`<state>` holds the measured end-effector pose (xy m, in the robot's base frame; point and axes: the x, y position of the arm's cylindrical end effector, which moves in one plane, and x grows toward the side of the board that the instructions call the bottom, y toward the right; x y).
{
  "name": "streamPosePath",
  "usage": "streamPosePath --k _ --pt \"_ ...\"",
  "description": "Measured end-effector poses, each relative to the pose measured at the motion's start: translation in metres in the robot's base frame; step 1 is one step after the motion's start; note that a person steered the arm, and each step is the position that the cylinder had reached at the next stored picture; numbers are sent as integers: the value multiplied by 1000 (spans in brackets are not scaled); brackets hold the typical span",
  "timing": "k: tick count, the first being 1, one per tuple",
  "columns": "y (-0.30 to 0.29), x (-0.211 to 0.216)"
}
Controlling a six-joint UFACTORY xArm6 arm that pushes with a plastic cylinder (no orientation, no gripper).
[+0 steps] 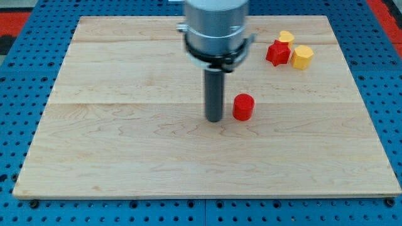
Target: Push the red blocks into the yellow blocks
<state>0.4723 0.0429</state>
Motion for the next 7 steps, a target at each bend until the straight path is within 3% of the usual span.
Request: streamPosePath --k 2,3,4,5,7 --pt "96 -59" --pt "86 -15" --pt "126 -35" --pt "118 -83" --pt "125 -69"
